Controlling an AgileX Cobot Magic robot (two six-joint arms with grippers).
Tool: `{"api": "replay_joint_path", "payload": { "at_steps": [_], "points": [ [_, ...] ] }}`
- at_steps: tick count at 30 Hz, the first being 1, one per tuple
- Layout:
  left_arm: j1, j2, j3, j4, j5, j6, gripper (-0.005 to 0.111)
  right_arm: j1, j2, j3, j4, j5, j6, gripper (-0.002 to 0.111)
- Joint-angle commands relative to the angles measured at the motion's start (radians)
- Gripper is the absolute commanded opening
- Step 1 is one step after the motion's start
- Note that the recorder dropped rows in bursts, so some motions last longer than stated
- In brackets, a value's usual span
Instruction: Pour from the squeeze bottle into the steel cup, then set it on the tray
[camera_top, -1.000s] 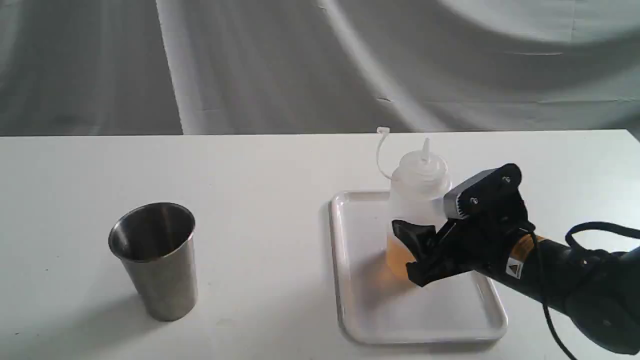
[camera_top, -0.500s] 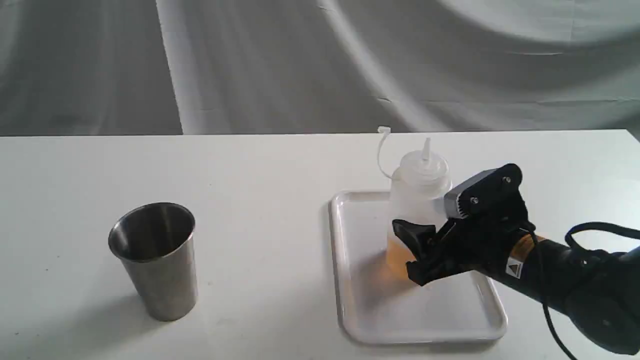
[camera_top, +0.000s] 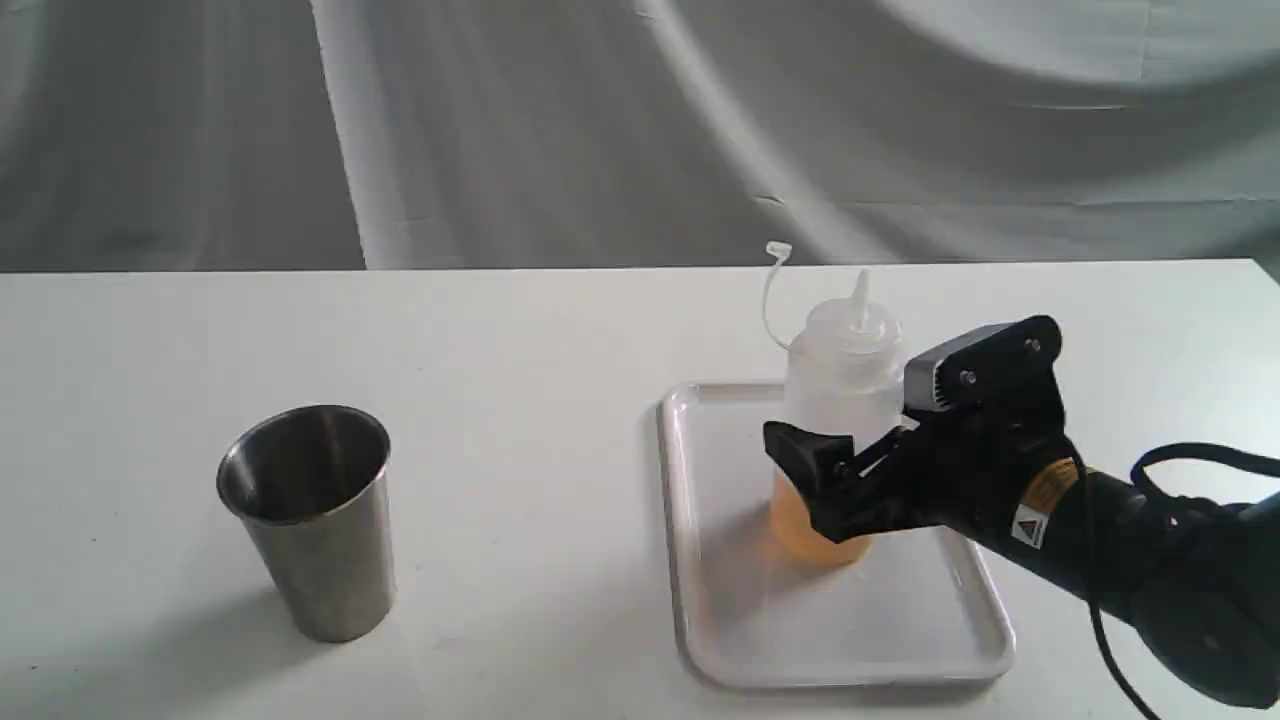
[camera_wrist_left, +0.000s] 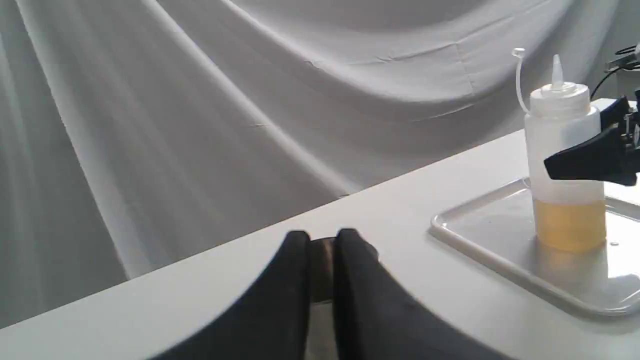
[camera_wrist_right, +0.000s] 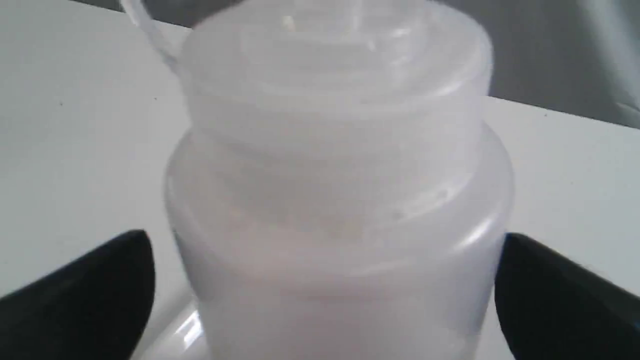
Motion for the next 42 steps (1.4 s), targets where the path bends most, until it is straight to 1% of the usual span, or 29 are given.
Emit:
{"api": "replay_joint_path", "payload": {
  "at_steps": [1,15,23,26,29,32,34,39,42],
  "points": [
    [0.002,0.003,0.004,-0.002,-0.006,-0.003,0.008,0.012,-0.018,-0.001,0.014,-0.05,0.005,0.091],
    [0.002,0.003,0.004,-0.002,-0.006,-0.003,0.008,0.018,-0.25,-0.001,-0.003,-0.042,0.002,0.091],
    [0.002,0.003,0.004,-0.002,-0.006,-0.003,0.008,0.018,-0.456,-0.001,-0.015,-0.006,0.025,0.091],
    [0.002,0.003,0.004,-0.002,-0.006,-0.003,0.008,0.018,-0.571,-0.001,-0.027,0.069,0.036,0.091],
    [0.002,0.003,0.004,-0.002,-0.006,-0.003,0.008,0.018,-0.683,-0.001,-0.032,0.191,0.048,0.091],
    [0.002,0.003,0.004,-0.002,-0.006,-0.003,0.008,0.018,-0.816,-0.001,-0.032,0.323,0.076,0.087],
    [0.002,0.003,0.004,-0.002,-0.006,-0.003,0.008,0.018,-0.906,-0.001,-0.039,0.397,0.101,0.081],
    [0.002,0.003,0.004,-0.002,-0.006,-0.003,0.008,0.018,-1.122,-0.001,-0.061,0.625,0.189,0.05],
    [0.002,0.003,0.004,-0.002,-0.006,-0.003,0.008,0.018,-1.253,-0.001,-0.061,0.759,0.24,0.028]
  ]
}}
